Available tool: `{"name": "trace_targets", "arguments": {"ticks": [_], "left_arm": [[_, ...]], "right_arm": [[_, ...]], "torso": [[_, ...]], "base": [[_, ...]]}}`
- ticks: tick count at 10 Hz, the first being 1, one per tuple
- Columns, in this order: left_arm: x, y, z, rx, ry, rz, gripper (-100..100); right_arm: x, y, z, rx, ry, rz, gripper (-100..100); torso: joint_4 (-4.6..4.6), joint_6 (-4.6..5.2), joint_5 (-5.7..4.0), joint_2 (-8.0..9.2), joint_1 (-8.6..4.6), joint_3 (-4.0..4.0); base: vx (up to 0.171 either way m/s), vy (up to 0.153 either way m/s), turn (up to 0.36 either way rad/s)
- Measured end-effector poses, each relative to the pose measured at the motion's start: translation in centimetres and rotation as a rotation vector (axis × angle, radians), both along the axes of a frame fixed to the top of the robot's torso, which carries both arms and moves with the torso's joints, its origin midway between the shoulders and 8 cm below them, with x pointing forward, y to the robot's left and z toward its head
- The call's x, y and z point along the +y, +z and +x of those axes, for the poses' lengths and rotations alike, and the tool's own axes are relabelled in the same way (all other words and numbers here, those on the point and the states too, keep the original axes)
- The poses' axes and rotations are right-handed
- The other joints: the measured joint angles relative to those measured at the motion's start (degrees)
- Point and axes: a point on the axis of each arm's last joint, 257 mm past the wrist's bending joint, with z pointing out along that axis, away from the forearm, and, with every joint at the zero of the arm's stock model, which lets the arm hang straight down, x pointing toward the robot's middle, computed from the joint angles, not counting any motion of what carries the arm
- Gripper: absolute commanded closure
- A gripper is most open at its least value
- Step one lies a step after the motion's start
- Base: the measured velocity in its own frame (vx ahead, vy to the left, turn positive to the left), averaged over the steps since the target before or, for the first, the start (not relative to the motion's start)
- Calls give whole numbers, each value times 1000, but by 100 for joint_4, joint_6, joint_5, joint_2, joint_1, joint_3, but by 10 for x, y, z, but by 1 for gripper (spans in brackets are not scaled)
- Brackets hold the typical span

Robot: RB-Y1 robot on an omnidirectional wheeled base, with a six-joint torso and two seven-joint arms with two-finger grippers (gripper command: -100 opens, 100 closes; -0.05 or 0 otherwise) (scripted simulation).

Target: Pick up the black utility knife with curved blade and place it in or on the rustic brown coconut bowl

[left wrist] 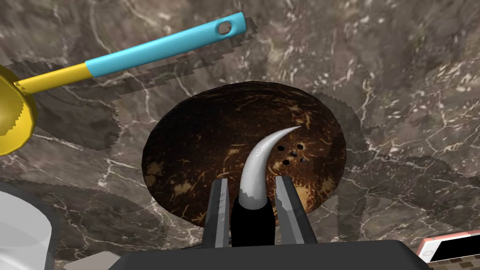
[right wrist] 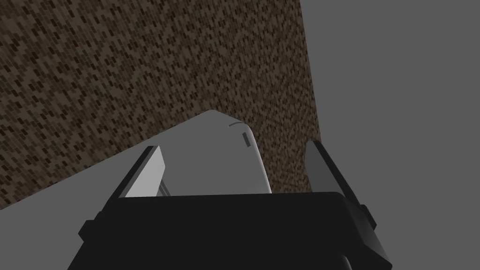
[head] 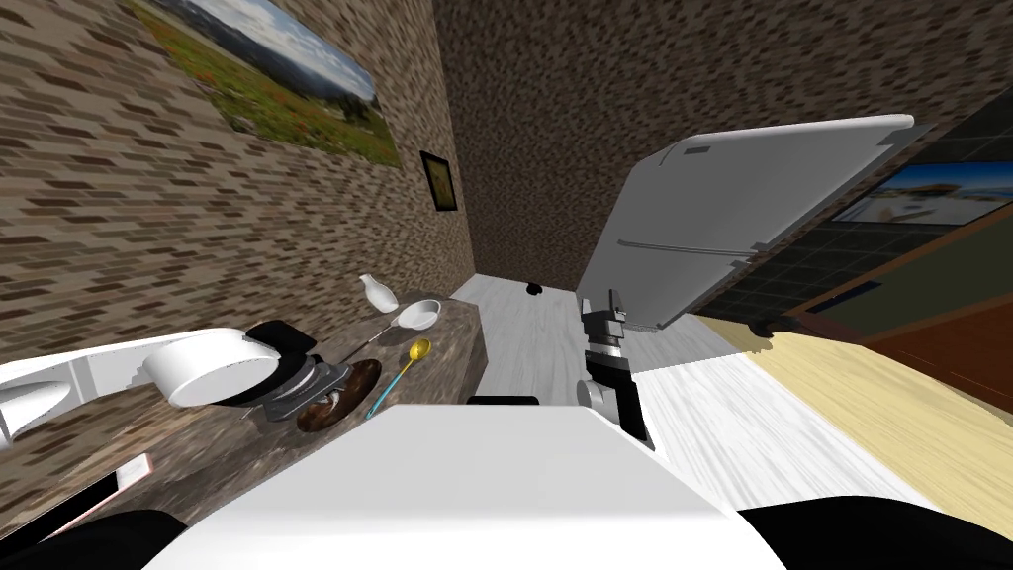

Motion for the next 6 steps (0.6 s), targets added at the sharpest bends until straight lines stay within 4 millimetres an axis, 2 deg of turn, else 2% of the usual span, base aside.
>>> {"name": "trace_targets", "arguments": {"ticks": [2, 3, 6], "left_arm": [[-1, 3, -3, 6, 27, -19, 100], [-1, 3, -3, 6, 27, -20, -100], [-1, 3, -3, 6, 27, -20, -100]], "right_arm": [[0, 0, 0, 0, 0, 0, 0], [0, 0, 0, 0, 0, 0, 0], [0, 0, 0, 0, 0, 0, 0]], "torso": [[1, -2, -1, 2, -2, 1], [1, -4, -1, 5, -4, 3], [2, -4, -2, 10, -7, 6]], "base": [[13, 11, -36], [0, 0, 0], [0, 0, 0]]}}
